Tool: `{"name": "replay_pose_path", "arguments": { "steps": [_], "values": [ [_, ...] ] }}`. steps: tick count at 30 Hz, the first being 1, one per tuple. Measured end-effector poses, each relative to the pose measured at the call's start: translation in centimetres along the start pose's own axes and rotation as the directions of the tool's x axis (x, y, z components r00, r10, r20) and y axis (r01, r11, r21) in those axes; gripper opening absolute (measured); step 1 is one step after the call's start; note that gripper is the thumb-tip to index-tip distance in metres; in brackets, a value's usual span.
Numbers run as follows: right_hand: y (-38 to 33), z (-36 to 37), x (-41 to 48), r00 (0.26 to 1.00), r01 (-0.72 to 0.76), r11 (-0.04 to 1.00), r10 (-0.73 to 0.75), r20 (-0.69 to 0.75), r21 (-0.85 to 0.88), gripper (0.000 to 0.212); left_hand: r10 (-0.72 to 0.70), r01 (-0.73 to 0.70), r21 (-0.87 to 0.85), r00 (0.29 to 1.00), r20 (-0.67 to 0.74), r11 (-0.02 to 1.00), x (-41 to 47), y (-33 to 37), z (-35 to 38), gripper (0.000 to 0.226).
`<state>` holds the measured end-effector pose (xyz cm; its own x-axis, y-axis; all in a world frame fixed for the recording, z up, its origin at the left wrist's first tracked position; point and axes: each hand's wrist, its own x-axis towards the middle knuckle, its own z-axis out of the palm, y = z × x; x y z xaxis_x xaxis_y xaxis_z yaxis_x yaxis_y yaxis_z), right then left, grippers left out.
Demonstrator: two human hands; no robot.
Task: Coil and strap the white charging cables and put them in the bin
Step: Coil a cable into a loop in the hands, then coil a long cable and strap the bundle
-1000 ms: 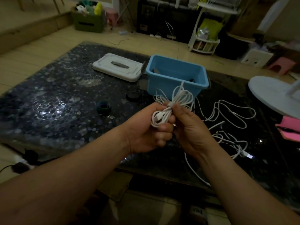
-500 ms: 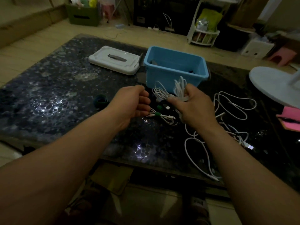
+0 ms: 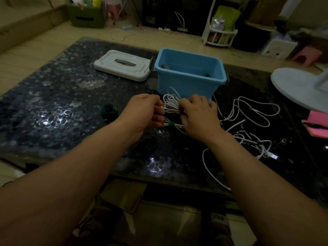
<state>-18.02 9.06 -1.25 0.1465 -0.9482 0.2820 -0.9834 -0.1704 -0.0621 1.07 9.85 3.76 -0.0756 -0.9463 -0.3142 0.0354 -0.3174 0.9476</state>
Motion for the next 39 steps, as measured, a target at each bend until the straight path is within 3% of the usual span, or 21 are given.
{"name": "replay_pose_path", "arguments": {
  "steps": [5,10,13,15,18,21,25,27,30,32,33,34,36,37,39],
  "values": [
    [1.3,-3.3,-0.9,0.993,-0.100,0.989,0.108,-0.058,0.113,0.021,0.011,-0.017,0.101,0.998,0.058,0.995,-0.4,-0.7,1.4,0.021],
    [4.7,-4.9,-3.7,0.979,-0.192,0.958,0.203,-0.029,0.215,0.015,0.075,-0.164,0.389,0.969,0.235,0.906,-1.2,-3.2,4.1,0.026],
    [6.6,-6.0,-5.9,0.963,-0.264,0.931,0.267,0.020,0.252,0.012,0.158,-0.387,0.628,0.907,0.389,0.675,-2.0,-5.0,5.5,0.015],
    [7.7,-6.6,-7.7,0.953,-0.302,0.920,0.300,0.045,0.249,0.018,0.178,-0.512,0.701,0.850,0.495,0.496,-2.6,-6.0,6.3,0.009],
    [8.8,-7.1,-10.5,0.952,-0.307,0.925,0.295,0.088,0.225,0.042,0.167,-0.676,0.676,0.733,0.660,0.295,-3.6,-7.4,7.3,0.024],
    [9.0,-7.8,-12.5,0.944,-0.307,0.917,0.259,0.203,0.256,0.059,0.092,-0.787,0.595,0.612,0.785,0.165,-4.9,-8.4,8.8,0.045],
    [8.6,-9.1,-13.7,0.934,-0.230,0.951,0.156,0.322,0.208,0.039,0.029,-0.821,0.569,0.568,0.823,-0.056,-6.1,-10.2,10.3,0.060],
    [8.8,-9.5,-13.7,0.911,-0.212,0.963,0.133,0.390,0.167,0.020,0.051,-0.824,0.558,0.556,0.830,-0.098,-5.8,-10.8,9.9,0.053],
    [9.0,-9.9,-13.5,0.874,-0.215,0.965,0.120,0.470,0.153,0.020,0.089,-0.846,0.533,0.530,0.843,-0.017,-5.0,-10.8,8.6,0.029],
    [9.0,-9.8,-13.4,0.875,-0.213,0.959,0.102,0.472,0.187,0.022,0.241,-0.840,0.532,0.540,0.806,0.105,-4.4,-10.1,7.7,0.028],
    [8.8,-9.7,-13.2,0.889,-0.203,0.956,0.090,0.448,0.213,0.024,0.334,-0.810,0.541,0.587,0.737,0.227,-4.1,-9.3,7.2,0.031],
    [8.5,-9.5,-13.0,0.914,-0.177,0.957,0.073,0.400,0.230,0.031,0.399,-0.744,0.528,0.667,0.629,0.411,-3.9,-8.1,6.8,0.033],
    [7.6,-9.1,-12.5,0.942,-0.115,0.971,0.040,0.332,0.209,0.052,0.401,-0.516,0.345,0.845,0.354,0.784,-3.5,-5.2,6.0,0.034],
    [7.0,-8.9,-12.2,0.941,-0.092,0.978,0.024,0.336,0.188,0.062,0.340,-0.387,0.183,0.908,0.244,0.904,-3.3,-3.7,5.4,0.034],
    [6.0,-8.7,-11.7,0.929,-0.061,0.984,-0.006,0.371,0.169,0.075,0.222,-0.201,-0.151,0.965,0.142,0.968,-2.9,-1.6,3.8,0.032]
  ]
}}
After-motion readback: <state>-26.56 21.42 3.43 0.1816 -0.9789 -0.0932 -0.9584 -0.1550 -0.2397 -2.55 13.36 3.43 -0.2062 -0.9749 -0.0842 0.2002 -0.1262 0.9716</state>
